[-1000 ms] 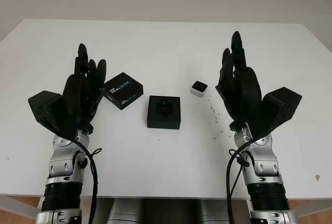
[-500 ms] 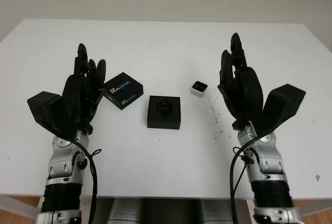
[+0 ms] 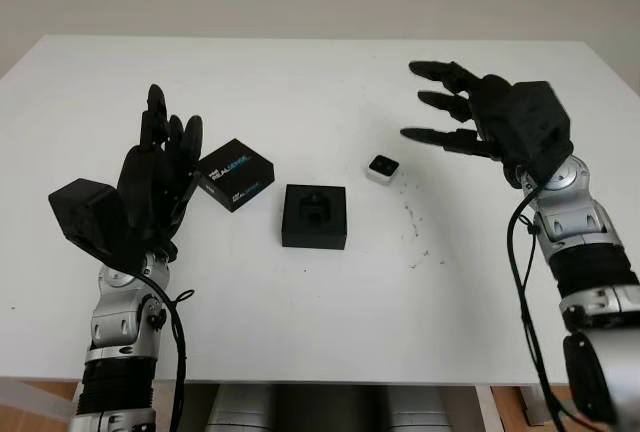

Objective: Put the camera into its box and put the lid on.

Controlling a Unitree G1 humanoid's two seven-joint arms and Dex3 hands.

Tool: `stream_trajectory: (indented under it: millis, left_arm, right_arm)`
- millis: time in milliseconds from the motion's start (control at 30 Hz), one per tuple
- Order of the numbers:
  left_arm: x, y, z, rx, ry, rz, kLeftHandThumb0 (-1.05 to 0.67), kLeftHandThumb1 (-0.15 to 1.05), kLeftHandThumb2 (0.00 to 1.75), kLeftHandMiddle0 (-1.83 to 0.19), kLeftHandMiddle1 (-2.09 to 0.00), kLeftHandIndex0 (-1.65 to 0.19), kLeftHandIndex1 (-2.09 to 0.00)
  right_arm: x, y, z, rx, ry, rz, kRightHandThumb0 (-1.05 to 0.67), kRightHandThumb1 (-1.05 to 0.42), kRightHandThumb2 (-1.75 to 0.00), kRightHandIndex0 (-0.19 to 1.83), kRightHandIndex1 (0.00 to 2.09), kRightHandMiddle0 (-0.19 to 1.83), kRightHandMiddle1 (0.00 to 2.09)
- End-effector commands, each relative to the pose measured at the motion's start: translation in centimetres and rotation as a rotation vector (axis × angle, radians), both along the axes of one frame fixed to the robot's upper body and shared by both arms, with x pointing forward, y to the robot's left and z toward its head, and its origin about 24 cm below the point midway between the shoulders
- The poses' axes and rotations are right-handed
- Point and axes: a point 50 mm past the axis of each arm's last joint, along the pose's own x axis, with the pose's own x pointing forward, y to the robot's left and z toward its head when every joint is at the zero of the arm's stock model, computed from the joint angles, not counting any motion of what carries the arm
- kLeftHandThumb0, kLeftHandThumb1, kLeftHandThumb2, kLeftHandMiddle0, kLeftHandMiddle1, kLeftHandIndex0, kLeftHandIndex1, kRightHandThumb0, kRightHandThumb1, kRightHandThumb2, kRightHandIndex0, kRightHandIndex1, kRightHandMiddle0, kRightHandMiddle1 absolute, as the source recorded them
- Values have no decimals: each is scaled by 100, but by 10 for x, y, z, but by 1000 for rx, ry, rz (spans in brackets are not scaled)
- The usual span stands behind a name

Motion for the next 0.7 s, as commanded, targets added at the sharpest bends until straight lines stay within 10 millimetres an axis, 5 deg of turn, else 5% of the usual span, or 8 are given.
stream_trajectory:
  millis: [0,367,667]
  left_arm:
    - [-2,2,4,3,-13,5,-67,105,37,19,-4,19,-2]
    - [0,1,2,8,2,3,-69,105,36,19,-4,18,-3]
    - [0,-1,1,-1,7,6,-68,105,36,19,-5,19,-4]
  right_arm:
    - [4,-3,11,-87,-15,10,-28,-83,-5,39,26,26,36]
    - [17,6,24,-642,-23,70,-21,-88,-7,29,10,34,9]
    - [18,21,24,-826,-108,167,-14,-88,-5,34,10,39,8]
